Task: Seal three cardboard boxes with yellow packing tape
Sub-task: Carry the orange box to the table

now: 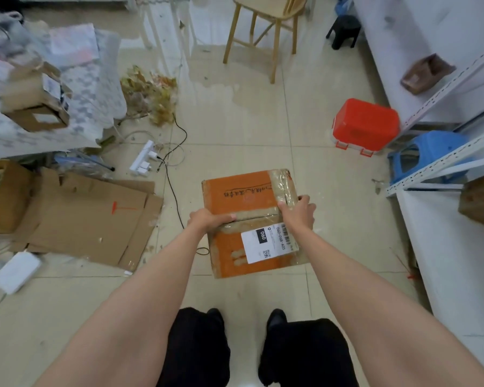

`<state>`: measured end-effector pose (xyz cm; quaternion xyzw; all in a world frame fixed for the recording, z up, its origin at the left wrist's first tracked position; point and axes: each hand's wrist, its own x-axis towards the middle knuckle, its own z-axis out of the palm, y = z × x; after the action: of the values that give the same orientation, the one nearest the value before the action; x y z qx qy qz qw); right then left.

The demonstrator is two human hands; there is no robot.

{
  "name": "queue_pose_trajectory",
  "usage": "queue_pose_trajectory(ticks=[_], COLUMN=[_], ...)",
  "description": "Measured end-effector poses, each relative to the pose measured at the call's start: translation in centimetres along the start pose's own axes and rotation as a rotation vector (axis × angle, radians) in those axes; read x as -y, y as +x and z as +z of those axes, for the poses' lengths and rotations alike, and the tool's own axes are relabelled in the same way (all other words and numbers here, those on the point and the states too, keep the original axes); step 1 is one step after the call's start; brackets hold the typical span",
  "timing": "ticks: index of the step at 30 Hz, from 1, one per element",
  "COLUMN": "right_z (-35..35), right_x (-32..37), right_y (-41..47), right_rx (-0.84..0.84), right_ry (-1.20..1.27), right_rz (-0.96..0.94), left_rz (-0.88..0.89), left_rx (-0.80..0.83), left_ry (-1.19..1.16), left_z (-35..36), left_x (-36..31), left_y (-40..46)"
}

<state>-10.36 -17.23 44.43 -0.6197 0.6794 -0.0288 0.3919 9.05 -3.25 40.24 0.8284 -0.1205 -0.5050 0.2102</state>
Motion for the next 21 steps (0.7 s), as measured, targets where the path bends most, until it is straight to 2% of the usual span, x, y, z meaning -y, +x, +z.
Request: queue_pose_trajectory(ticks=[4, 7, 12, 21], right_z=[-5.2, -8.5, -13.3, -21.0], right_x=[5.1, 9.1, 15.6, 22.3], right_y=[-4.1, -7.3, -11.6, -14.9], right_rx=[-0.027, -0.049, -0.082, 0.025], right_ry=[0.022, 0.072, 0.101, 0.364], right_rz=[-0.021, -0.034, -0.095, -0.136], left_rz=[0.072, 0.143, 0.271, 0.45], left_rx=[-0.106, -0.113, -0.173, -0.161], left_ry=[-0.15, -0.25, -0.285, -0.369], left_z=[-5.4, -9.2, -14.7, -21.2], left_x=[-4.6, -7.7, -11.6, -17.9], left_y=[-7.7, -12.5, -19.2, -27.0])
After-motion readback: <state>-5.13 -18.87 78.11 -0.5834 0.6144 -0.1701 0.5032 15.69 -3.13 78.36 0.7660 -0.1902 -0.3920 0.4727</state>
